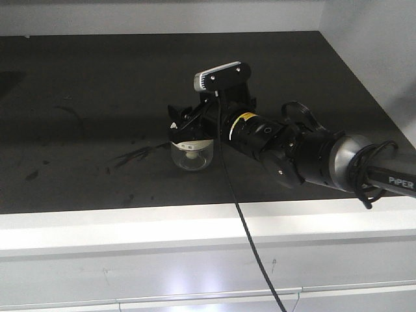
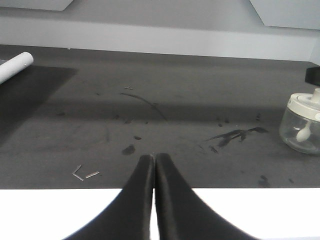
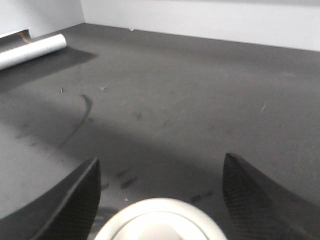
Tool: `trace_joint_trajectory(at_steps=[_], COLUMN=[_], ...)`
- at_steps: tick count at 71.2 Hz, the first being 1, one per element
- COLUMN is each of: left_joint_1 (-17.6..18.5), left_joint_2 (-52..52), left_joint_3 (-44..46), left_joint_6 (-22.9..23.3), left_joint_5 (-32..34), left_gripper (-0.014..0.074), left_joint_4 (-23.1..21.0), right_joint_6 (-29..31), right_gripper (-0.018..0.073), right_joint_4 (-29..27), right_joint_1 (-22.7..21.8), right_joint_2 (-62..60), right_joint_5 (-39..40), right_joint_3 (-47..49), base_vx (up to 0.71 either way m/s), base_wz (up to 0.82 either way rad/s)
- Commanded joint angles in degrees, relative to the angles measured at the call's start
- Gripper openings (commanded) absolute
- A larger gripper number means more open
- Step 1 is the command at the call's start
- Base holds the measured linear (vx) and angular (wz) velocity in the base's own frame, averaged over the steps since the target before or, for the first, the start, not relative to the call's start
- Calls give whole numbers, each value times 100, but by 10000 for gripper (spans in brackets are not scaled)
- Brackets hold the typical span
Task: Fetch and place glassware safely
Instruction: 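Reach the right gripper around the white-lidded glass jar and close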
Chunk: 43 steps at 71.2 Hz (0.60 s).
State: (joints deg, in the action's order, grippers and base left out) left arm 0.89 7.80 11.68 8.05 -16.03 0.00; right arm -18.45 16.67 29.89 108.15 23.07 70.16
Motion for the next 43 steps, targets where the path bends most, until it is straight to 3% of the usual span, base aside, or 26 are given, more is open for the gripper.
trace_joint_trajectory(at_steps=[1, 14, 23, 30, 43], left_joint_1=[-4, -4, -4, -4, -4], left_joint_2=[63, 63, 63, 63, 63], left_joint_3=[152, 152, 152, 152, 152], left_joint_6=[18, 18, 18, 18, 18], left_joint_5=[421, 421, 421, 421, 421], left_gripper=[-7, -7, -7, -7, -7], left_joint_4=[-62, -62, -62, -62, -62], right_joint_6=[-19, -14, -26, -26, -26], right_gripper=[491, 480, 419, 317, 39], right_joint_4=[31, 137, 151, 151, 151], right_joint_1=[13, 13, 13, 13, 13], right_joint_2=[-131, 164, 295, 340, 341], right_joint_5=[495, 516, 511, 511, 470], right_joint_3=[195, 195, 195, 183, 178], base_vx=[0, 0, 0, 0, 0], base_wz=[0, 0, 0, 0, 0])
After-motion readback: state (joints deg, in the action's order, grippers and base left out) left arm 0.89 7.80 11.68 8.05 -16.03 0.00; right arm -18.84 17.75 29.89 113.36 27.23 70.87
